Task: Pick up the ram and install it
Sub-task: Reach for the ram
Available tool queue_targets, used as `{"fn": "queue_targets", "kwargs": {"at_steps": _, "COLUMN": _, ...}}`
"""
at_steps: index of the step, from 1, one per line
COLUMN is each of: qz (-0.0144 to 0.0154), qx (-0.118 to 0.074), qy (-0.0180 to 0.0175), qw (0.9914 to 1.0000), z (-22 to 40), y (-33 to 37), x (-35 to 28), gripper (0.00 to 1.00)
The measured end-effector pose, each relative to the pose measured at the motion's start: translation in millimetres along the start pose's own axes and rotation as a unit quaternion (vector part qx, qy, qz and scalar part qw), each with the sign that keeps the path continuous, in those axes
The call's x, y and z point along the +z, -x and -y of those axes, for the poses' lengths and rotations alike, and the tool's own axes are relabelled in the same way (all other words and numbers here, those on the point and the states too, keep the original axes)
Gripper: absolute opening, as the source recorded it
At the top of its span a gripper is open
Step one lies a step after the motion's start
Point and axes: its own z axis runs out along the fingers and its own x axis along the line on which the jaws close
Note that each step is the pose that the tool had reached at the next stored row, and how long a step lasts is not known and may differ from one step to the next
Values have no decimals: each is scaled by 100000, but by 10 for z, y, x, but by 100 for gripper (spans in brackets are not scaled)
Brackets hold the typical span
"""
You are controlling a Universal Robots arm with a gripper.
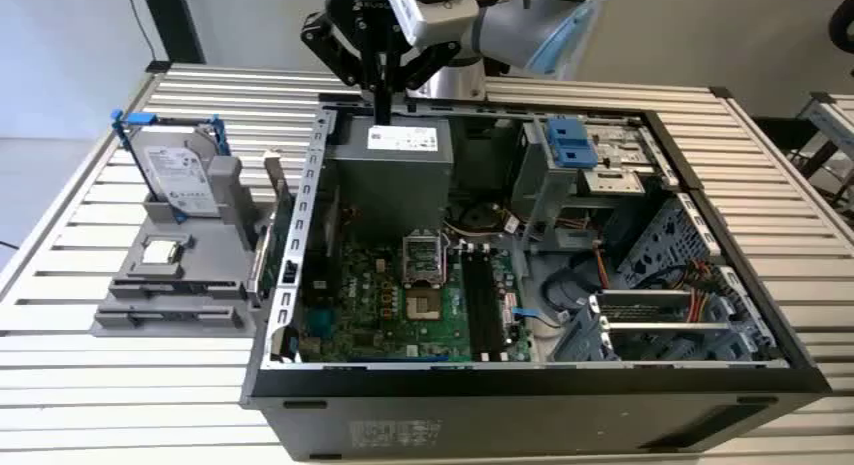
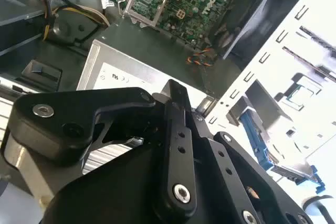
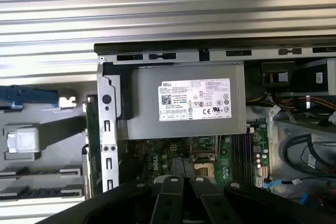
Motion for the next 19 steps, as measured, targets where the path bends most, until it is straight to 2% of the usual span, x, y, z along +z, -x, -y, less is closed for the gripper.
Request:
{"fn": "queue_targets", "kwargs": {"at_steps": 13, "qz": 0, "qx": -4, "qy": 2, "qw": 100000, "z": 0, "y": 0, "x": 0, "gripper": 0}}
{"fn": "queue_targets", "kwargs": {"at_steps": 19, "qz": 2, "qx": 3, "qy": -1, "qw": 100000, "z": 2, "y": -24, "x": -1, "gripper": 0}}
